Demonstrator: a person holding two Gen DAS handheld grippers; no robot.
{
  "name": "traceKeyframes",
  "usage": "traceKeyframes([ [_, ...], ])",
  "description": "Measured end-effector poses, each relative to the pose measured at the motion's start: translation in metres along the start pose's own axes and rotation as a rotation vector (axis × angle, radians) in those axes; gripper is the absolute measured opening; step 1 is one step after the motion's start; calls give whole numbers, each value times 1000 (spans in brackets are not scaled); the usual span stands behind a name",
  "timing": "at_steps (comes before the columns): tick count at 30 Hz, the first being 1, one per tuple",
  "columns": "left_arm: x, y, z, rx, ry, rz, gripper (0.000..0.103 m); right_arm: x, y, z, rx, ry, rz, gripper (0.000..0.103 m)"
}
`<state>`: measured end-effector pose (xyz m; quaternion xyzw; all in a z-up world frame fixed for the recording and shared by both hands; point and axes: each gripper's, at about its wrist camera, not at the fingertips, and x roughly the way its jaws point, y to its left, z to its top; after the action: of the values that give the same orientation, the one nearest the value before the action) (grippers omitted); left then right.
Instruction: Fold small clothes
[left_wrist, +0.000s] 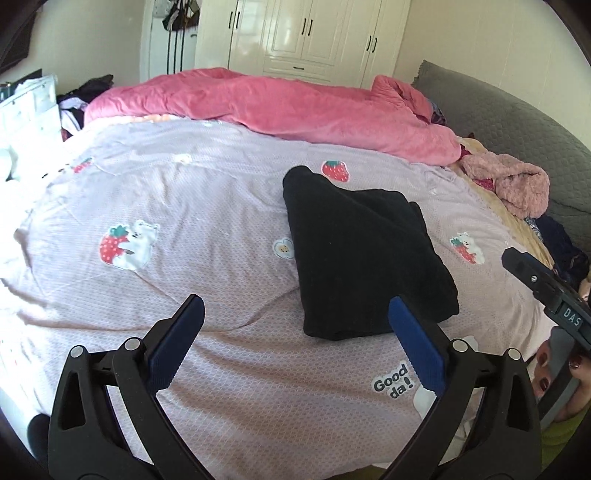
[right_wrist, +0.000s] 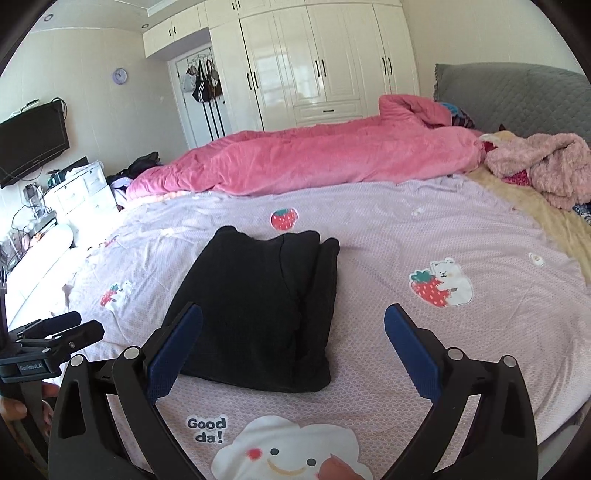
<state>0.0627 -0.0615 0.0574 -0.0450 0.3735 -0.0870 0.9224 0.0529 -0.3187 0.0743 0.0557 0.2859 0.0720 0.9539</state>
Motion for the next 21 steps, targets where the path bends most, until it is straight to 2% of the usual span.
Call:
traceKeyframes([
  [14,-20,9,-23,-15,-39,28,94,-33,17,-31,-11,-95,-27,98],
  [21,-22,12,-37,-4,-17,29,94,-33,22,-49,-7,-75,-30,98],
])
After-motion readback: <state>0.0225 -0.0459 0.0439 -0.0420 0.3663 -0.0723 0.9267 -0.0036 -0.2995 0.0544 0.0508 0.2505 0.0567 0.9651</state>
